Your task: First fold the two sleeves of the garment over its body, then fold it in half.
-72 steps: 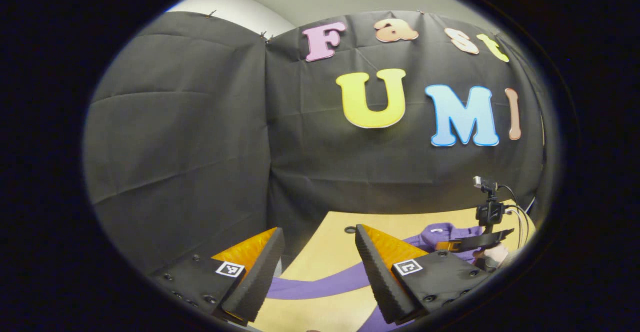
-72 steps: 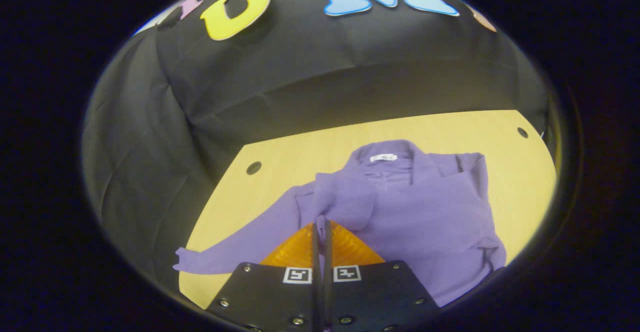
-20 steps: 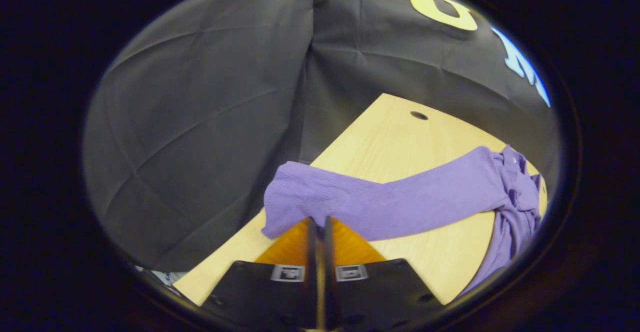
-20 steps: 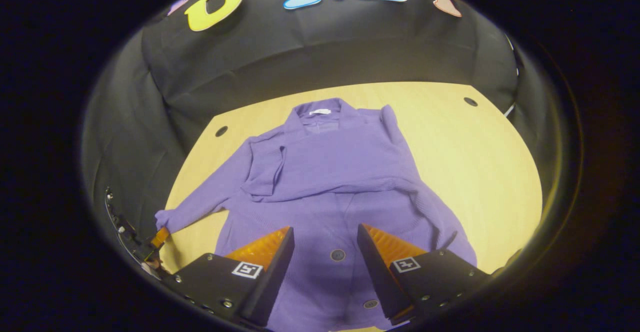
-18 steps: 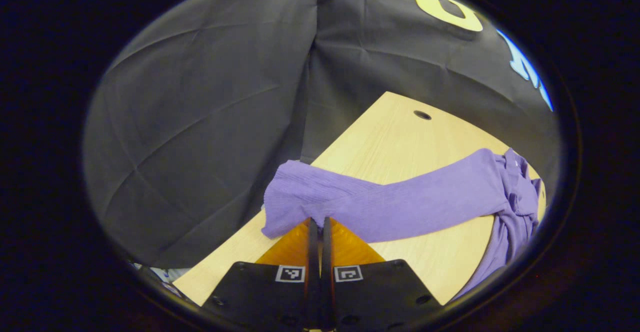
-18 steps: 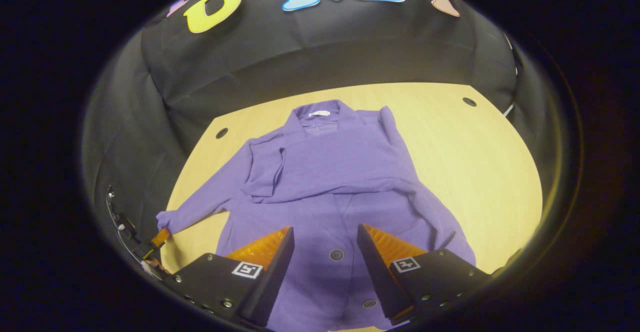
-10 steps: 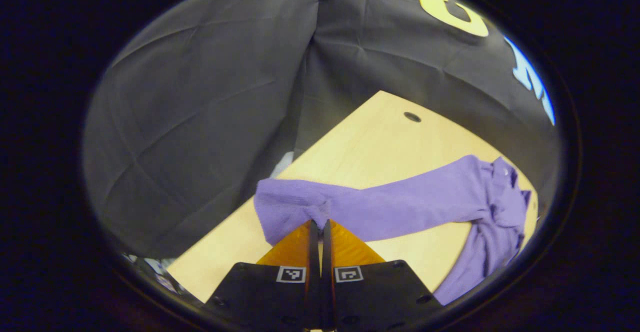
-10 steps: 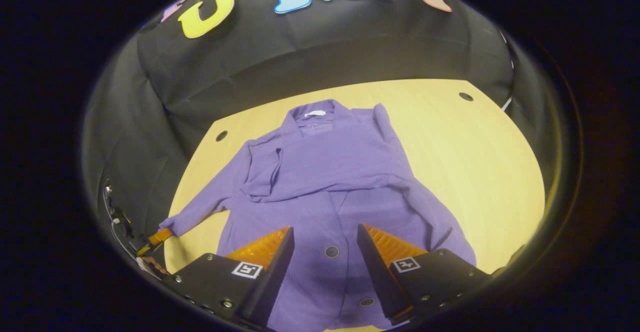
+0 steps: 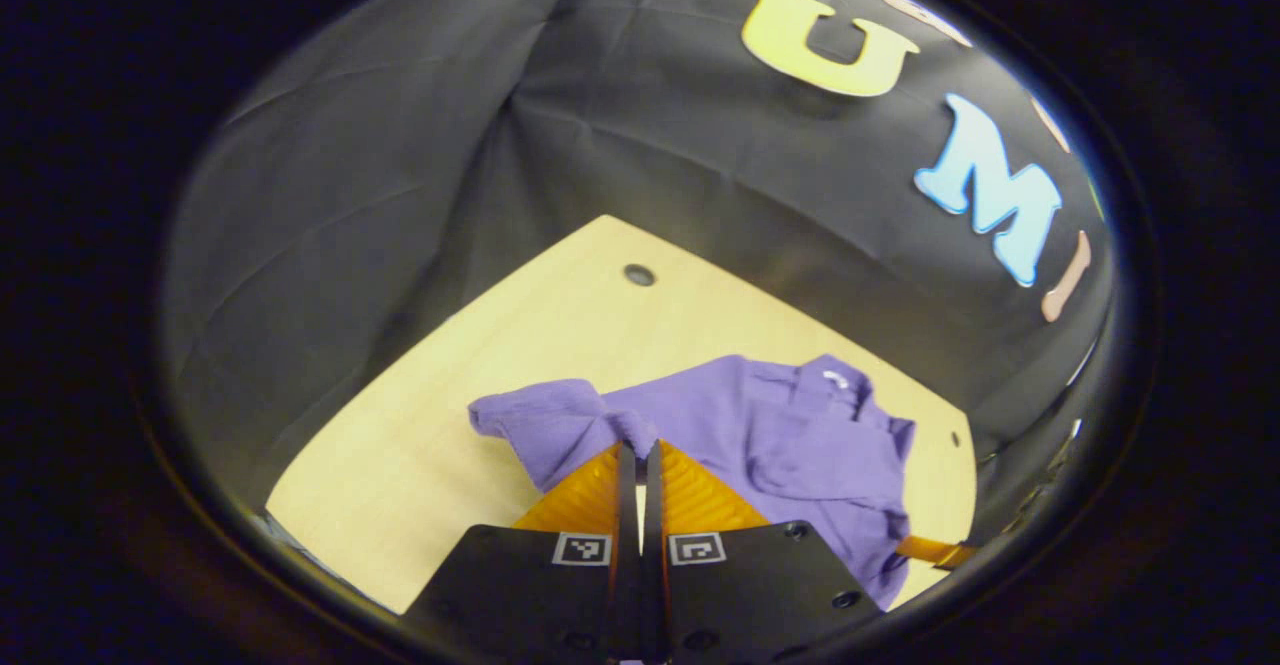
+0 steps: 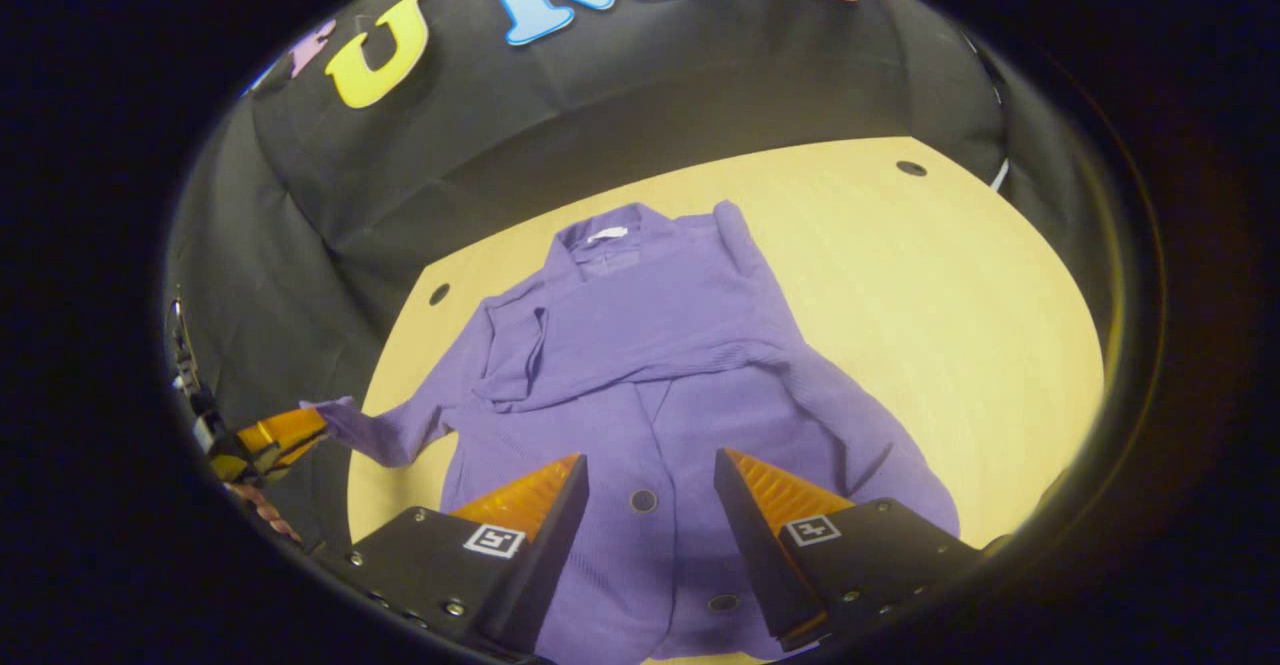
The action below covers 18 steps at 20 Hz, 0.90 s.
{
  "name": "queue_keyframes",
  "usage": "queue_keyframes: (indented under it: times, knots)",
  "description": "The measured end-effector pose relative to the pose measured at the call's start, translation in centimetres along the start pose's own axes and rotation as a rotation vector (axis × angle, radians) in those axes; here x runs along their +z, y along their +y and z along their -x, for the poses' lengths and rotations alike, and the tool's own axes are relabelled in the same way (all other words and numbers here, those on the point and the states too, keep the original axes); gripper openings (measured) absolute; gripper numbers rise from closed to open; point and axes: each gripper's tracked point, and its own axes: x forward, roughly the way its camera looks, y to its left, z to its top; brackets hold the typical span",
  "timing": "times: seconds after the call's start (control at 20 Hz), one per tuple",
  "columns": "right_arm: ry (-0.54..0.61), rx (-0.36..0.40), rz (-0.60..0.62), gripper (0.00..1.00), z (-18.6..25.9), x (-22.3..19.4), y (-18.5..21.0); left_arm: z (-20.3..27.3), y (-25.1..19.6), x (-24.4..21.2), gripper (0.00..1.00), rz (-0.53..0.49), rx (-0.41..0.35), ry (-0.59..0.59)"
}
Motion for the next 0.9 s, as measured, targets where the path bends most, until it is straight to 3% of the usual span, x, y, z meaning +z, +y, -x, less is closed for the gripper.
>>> queue_keyframes:
  times: [0.45, 0.9]
  knots:
    - [-0.050, -0.043, -0.132, 0.79, 2.5, 1.9, -7.1, -2.4, -21.6, -1.5, 0.07, -0.045, -0.259, 0.028]
    - [-0.041, -0.070, -0.203, 0.79, 3.5, 3.0, -13.0, -7.9, -38.4, -5.2, 0.07, -0.110, -0.400, 0.064]
